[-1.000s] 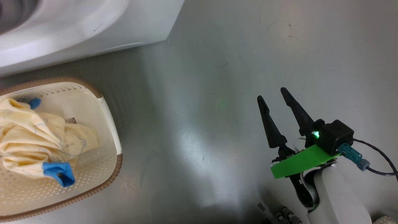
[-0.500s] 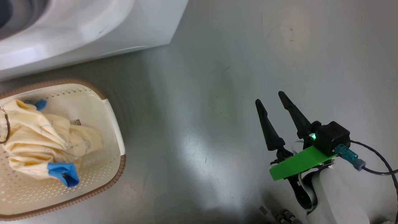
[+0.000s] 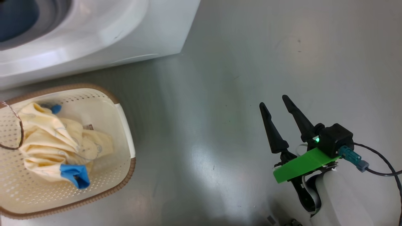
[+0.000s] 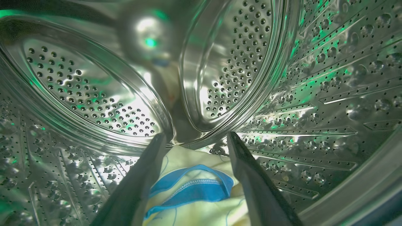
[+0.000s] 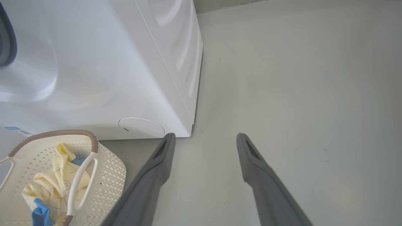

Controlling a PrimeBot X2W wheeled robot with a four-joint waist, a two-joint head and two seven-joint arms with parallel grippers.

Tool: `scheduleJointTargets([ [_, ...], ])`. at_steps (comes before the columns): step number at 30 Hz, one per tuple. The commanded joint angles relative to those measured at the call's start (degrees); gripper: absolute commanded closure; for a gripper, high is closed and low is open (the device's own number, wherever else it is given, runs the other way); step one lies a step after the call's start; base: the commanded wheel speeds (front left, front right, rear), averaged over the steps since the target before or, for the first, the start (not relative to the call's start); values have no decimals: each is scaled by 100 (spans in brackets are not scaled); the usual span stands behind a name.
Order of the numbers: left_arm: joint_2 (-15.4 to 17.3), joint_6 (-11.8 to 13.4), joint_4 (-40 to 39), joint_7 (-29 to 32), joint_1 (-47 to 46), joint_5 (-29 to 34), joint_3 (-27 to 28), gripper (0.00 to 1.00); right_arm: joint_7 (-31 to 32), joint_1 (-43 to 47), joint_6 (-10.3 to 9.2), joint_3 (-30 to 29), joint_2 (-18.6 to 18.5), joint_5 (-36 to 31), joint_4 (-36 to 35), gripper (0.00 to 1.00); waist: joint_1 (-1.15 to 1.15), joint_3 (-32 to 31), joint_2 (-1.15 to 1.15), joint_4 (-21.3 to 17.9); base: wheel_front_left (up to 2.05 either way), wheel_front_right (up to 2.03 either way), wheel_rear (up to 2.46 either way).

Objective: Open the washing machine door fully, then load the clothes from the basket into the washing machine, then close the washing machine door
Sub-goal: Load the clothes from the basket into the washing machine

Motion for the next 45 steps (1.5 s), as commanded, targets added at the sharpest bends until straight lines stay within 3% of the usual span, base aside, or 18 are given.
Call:
scheduleJointTargets([
  [1,230,-17,-78,-22,-16,-49,30,0,-33,65,17,100,14,-16,-65,0,0,-57,0,68,0,0,0],
  [12,81,-17,-271,-22,459,-211,-59,0,-33,53,17,-37,14,-40,-39,0,0,-259,0,228,0,0,0],
  [26,-100,-16,-1713,-22,1774,-89,396,0,-33,86,17,-205,14,-82,-98,0,0,-339,0,454,0,0,0],
  [34,-393,-14,-2689,-22,2730,162,827,0,-33,108,17,-226,14,-123,-59,0,0,-474,0,569,0,0,0],
  [45,-766,-15,-3406,-22,3782,456,1222,0,-33,135,17,-166,14,-123,-13,0,0,-613,0,614,0,0,0],
])
